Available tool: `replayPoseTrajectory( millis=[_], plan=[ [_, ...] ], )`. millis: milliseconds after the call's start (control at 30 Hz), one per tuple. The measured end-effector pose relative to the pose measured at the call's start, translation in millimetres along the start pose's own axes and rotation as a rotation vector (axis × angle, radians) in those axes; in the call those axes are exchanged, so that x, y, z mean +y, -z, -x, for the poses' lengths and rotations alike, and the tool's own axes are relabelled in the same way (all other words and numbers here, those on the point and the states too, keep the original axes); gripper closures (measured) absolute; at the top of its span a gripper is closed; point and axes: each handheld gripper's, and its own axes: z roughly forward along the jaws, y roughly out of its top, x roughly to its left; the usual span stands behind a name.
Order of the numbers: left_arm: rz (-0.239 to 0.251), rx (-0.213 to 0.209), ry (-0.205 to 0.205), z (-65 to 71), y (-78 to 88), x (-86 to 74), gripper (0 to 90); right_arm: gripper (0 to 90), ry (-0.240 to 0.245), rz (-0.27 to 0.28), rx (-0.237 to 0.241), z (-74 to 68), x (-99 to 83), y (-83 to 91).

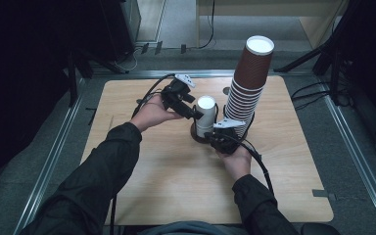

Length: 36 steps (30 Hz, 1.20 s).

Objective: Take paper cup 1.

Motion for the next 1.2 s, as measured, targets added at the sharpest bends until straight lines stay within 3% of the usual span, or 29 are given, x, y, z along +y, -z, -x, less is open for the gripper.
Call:
replayPoseTrajectory(
  millis=[400, 633, 800, 1200],
  plan=[
    [-0.021, 0.000, -0.010, 0.8, -18.6, 14.9, 21.5, 89.5, -0.010, 0.028, -0.034, -1.2, 5.5, -4.4],
    [-0.021, 0.020, -0.014, -0.7, -23.4, 15.1, 24.1, 89.4, -0.021, 0.033, -0.022, -0.9, 4.8, -6.2],
    [-0.010, 0.042, -0.026, -0.9, -22.1, 15.4, 33.2, 89.5, -0.011, 0.030, -0.029, -1.5, 5.0, -7.1],
    [0.009, 0.049, -0.029, 2.8, -14.5, 21.2, 34.7, 89.3, -0.011, 0.022, -0.033, -1.9, 5.2, -7.6]
  ],
)
